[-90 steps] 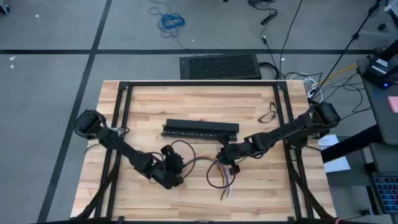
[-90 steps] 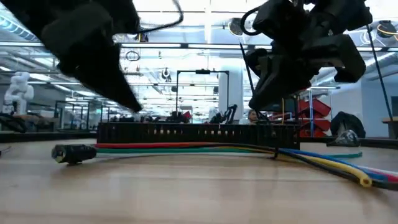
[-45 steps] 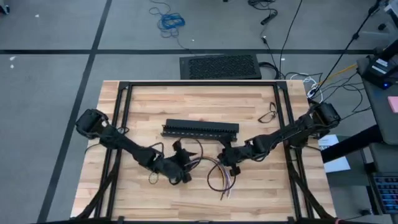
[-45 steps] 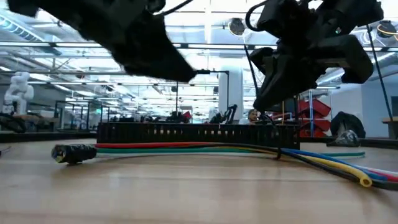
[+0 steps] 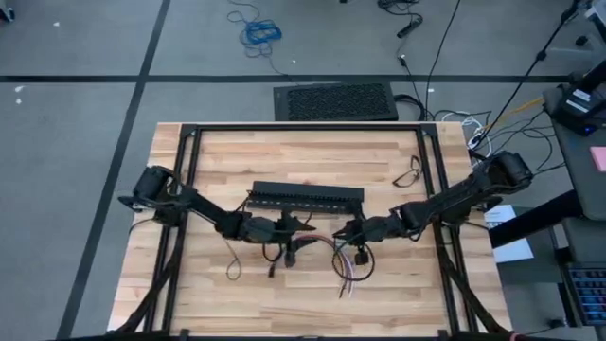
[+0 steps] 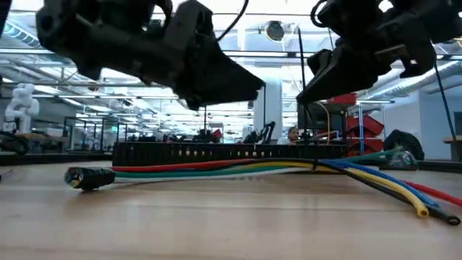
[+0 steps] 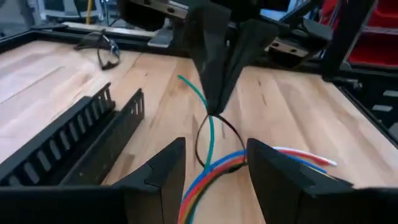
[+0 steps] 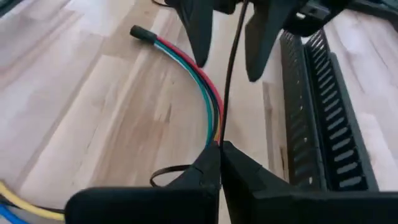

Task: Ziptie cables
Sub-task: Wrap the black zip tie on the cables

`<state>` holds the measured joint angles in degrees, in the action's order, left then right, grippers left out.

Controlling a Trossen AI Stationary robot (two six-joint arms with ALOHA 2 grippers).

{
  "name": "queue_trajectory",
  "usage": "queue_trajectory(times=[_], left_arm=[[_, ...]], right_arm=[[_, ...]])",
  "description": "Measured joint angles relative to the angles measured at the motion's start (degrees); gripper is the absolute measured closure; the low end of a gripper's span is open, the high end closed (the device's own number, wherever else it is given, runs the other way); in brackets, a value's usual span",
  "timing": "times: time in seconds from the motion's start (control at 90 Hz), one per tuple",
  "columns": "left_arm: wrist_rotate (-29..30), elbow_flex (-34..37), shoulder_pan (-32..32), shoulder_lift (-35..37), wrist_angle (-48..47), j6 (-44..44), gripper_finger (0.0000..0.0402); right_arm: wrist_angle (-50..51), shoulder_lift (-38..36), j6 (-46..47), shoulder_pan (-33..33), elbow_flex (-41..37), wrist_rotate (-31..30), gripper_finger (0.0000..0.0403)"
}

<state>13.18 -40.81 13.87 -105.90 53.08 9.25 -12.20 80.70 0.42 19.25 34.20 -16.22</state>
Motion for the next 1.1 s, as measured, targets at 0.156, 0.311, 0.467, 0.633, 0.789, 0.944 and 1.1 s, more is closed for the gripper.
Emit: queue_trajectory(times=[0.156,0.311,0.467,0.633,0.789,0.944,1.1], left_arm=[[-4.5,-2.6,-2.2,-4.9,5.2,0.8,0.0236],[-7.4,-5.9,-2.6,-9.2,5.3,0.9,0.0236],[-7.5,-7.5,-2.7,-10.2,6.6,0.8,0.0236],[-7.5,-8.1,-2.9,-10.2,7.0,0.4,0.0236],[-7.1,-8.2,-3.4,-11.0,7.3,0.5,0.0236],[-6.2,-8.7,-3.9,-12.2,9.2,0.4,0.0253],[-6.3,-10.0,-4.0,-13.1,9.4,-1.1,0.0282]], right_arm=[[-3.5,-0.1,1.5,0.0,-1.9,0.0,0.0403],[-4.8,-0.1,1.7,0.0,-1.9,-0.1,0.0403],[-5.8,-0.1,1.9,0.0,-1.9,-0.2,0.0403],[-6.6,-0.1,3.2,-0.1,-1.9,-0.2,0.0403],[-6.2,-0.1,5.5,-0.5,-1.9,-0.2,0.0403],[-6.9,-0.1,5.7,-0.5,-1.9,-0.3,0.0403],[-7.1,-0.1,6.4,-0.5,-1.9,-0.3,0.0403]])
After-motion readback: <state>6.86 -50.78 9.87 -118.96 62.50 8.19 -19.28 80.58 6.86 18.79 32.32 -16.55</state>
